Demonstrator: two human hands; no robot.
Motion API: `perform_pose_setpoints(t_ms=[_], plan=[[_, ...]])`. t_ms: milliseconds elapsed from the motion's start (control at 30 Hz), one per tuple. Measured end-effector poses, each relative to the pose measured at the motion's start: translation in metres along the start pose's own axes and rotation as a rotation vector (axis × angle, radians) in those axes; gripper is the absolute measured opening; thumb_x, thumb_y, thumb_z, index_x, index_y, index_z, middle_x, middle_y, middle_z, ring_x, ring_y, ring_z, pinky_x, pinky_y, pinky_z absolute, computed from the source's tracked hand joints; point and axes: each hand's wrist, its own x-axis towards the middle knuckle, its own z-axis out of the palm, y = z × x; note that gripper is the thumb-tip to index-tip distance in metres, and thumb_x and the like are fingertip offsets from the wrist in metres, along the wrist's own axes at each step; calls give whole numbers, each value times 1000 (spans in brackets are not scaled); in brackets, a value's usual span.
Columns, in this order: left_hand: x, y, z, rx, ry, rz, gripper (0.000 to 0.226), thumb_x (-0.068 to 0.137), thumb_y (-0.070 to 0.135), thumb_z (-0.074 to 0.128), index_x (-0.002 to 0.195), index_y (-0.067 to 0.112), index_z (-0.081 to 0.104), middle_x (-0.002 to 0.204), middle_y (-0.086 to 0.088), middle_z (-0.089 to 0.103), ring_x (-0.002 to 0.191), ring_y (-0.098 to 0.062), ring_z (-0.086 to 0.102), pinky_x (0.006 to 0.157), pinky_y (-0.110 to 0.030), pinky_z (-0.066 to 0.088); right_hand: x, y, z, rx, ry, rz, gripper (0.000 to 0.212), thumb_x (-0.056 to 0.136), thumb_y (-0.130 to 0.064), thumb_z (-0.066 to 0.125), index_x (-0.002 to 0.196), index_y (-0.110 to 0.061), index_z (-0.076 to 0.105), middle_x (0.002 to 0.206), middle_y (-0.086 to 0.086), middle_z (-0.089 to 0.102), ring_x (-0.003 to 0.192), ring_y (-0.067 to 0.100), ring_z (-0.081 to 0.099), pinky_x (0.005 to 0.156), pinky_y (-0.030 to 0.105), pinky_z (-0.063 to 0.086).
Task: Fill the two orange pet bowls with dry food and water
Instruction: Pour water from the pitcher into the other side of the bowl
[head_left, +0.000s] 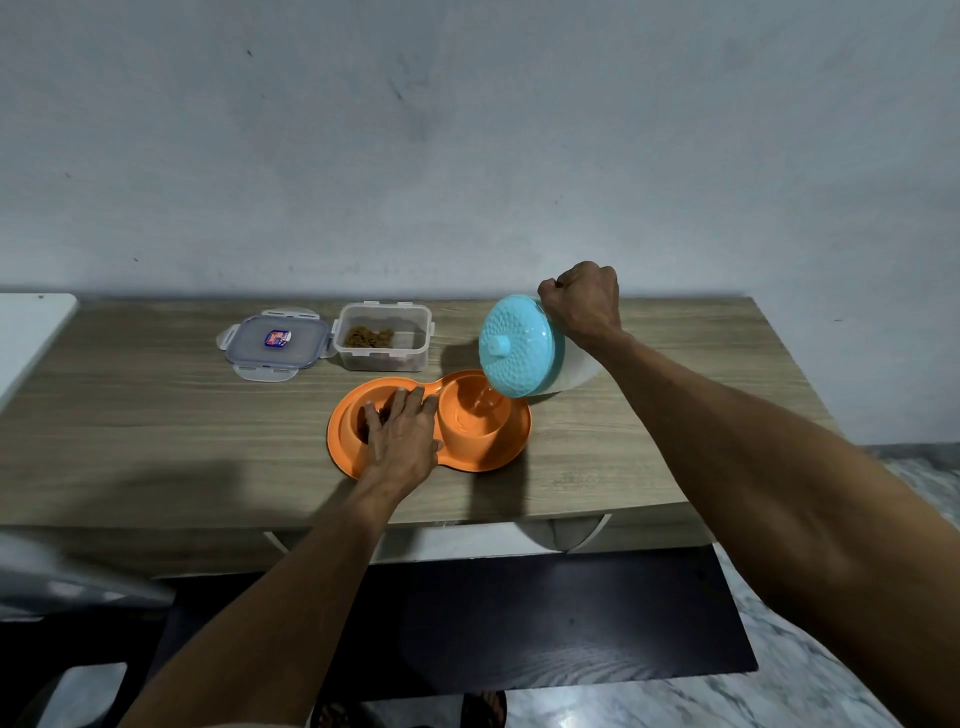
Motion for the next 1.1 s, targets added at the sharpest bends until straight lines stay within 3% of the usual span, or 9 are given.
perform_pose_setpoints(t_ms=[133, 267, 867, 1100], plan=[[-1, 1, -1, 0, 1, 3, 73, 92, 29, 63, 153, 21, 24, 163, -6, 15, 152, -28, 7, 117, -65, 9, 1, 1, 0, 0, -6, 0, 42, 83, -18, 54, 45, -3, 48, 39, 7, 37, 41, 16, 31, 57, 31, 36], [-2, 2, -4, 1, 2, 7, 72, 92, 29, 62, 153, 20, 25, 162, -6, 16, 152, -28, 7, 117, -64, 9, 2, 2, 2, -24, -3, -21, 43, 81, -18, 54, 42, -7, 39, 40, 8, 33, 41, 18, 29, 57, 32, 34], [-4, 2, -5, -5, -4, -2, 74, 92, 28, 63, 154, 20, 23, 163, -7, 14, 152, -28, 6, 117, -63, 5, 2, 2, 2, -28, -19, -16, 45, 83, -20, 53, 42, -8, 40, 42, 7, 35, 43, 19, 30, 60, 37, 43], [-3, 3, -4, -8, -5, -5, 74, 92, 28, 62, 154, 21, 22, 164, -7, 13, 152, -28, 5, 117, -64, 6, 1, 0, 0, -26, -33, -14, 41, 84, -19, 54, 47, -3, 47, 41, 6, 36, 42, 17, 31, 56, 33, 38]])
